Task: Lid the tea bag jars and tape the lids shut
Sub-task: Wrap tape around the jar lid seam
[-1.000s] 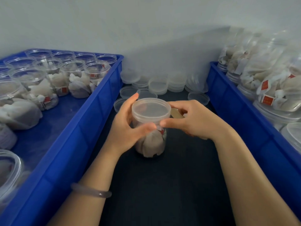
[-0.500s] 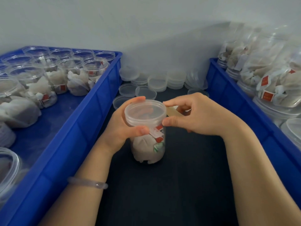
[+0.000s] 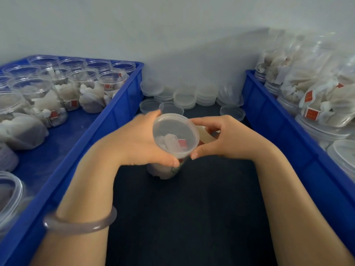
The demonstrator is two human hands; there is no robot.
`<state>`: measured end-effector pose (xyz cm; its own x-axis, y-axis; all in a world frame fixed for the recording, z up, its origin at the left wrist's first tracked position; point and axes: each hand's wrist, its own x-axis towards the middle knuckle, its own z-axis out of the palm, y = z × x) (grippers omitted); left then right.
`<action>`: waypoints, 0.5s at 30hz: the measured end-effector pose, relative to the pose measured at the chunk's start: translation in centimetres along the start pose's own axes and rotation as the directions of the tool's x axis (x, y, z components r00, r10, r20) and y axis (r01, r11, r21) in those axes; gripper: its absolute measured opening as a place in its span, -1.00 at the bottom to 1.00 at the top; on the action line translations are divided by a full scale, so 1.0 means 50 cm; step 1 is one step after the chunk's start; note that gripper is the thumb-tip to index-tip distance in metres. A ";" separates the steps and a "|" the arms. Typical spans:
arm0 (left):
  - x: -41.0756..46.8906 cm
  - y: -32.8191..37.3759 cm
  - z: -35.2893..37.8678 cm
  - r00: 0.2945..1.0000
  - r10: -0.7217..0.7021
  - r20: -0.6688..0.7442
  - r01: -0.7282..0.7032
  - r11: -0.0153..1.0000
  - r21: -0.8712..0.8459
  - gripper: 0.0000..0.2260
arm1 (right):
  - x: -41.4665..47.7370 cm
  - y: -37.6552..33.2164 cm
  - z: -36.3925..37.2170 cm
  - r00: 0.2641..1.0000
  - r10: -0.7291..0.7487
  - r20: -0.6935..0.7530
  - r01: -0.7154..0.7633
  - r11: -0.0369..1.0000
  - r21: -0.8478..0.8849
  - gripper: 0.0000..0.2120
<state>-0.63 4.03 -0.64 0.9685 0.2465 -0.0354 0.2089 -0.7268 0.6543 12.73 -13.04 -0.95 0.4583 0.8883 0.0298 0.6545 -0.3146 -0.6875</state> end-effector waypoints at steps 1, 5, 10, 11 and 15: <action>-0.001 0.012 -0.006 0.999 -0.028 -0.021 0.030 0.996 0.079 0.12 | 0.003 -0.005 0.005 1.000 -0.003 -0.013 0.003 1.000 -0.013 -0.44; 0.018 0.068 -0.005 0.985 -0.169 -0.009 0.162 0.923 0.350 0.10 | 0.011 -0.022 0.027 0.995 0.021 -0.096 -0.027 0.998 -0.062 -0.44; 0.050 0.091 0.003 0.983 -0.159 0.097 0.102 0.894 0.435 -0.10 | 0.009 -0.027 0.021 0.994 0.102 -0.042 -0.104 0.992 -0.064 -0.47; 0.052 0.093 0.006 0.983 -0.152 0.099 0.092 0.888 0.450 -0.12 | 0.007 -0.029 0.019 0.994 0.105 -0.020 -0.106 0.992 -0.060 -0.48; 0.060 0.086 0.007 0.986 -0.137 0.091 0.083 0.892 0.443 -0.32 | -0.001 -0.036 0.015 0.992 0.092 0.081 -0.079 0.985 -0.151 -0.45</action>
<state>3.23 1.41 1.82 0.9389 0.2844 -0.1938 0.3272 -0.9123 0.2461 11.09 -12.27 -0.25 0.4665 0.8797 -0.0923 0.6995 -0.4308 -0.5701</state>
